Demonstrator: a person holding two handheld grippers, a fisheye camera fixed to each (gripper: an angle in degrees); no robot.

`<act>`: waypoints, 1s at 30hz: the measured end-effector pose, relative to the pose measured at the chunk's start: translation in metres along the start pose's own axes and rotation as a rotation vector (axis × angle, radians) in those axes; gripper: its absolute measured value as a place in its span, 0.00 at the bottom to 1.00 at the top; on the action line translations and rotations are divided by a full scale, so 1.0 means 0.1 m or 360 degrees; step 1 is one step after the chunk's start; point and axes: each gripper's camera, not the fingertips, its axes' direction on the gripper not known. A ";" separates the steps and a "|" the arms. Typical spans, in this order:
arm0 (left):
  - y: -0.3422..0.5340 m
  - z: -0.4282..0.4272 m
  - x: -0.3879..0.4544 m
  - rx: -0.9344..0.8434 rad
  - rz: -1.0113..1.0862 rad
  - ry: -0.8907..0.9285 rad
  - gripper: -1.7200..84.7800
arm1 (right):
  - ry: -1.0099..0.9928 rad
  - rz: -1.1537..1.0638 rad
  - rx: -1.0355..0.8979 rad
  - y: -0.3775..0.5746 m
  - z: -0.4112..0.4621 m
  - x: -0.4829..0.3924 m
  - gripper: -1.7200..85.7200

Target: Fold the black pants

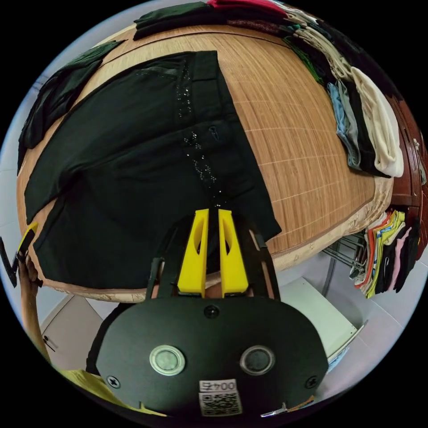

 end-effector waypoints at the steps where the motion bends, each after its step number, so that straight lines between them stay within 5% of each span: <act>1: -0.15 0.12 0.30 0.0017 0.0080 0.0005 0.17 | 0.0001 0.0009 -0.0039 -0.05 0.11 0.04 0.08; 10: -0.49 1.11 1.56 -0.0299 0.0447 -0.0345 0.17 | 0.0012 -0.0236 -0.0103 -0.24 0.72 0.15 0.06; 15: -0.29 1.03 1.43 -0.0326 0.0304 -0.0192 0.19 | -0.0190 -0.0169 -0.0147 -0.41 1.05 0.37 0.06; 21: 0.89 0.40 0.61 -0.0066 -0.0282 -0.0033 0.19 | -0.0204 -0.0330 -0.0198 -0.62 1.48 0.43 0.06; 26: 2.93 0.13 -0.53 -0.0072 -0.1247 0.0013 0.18 | -0.0180 -0.0434 -0.0262 -0.84 1.80 0.44 0.07; 30: 4.11 -0.02 -1.01 -0.0013 -0.1626 -0.0012 0.18 | -0.0283 -0.0509 -0.0117 -0.87 1.80 0.26 0.08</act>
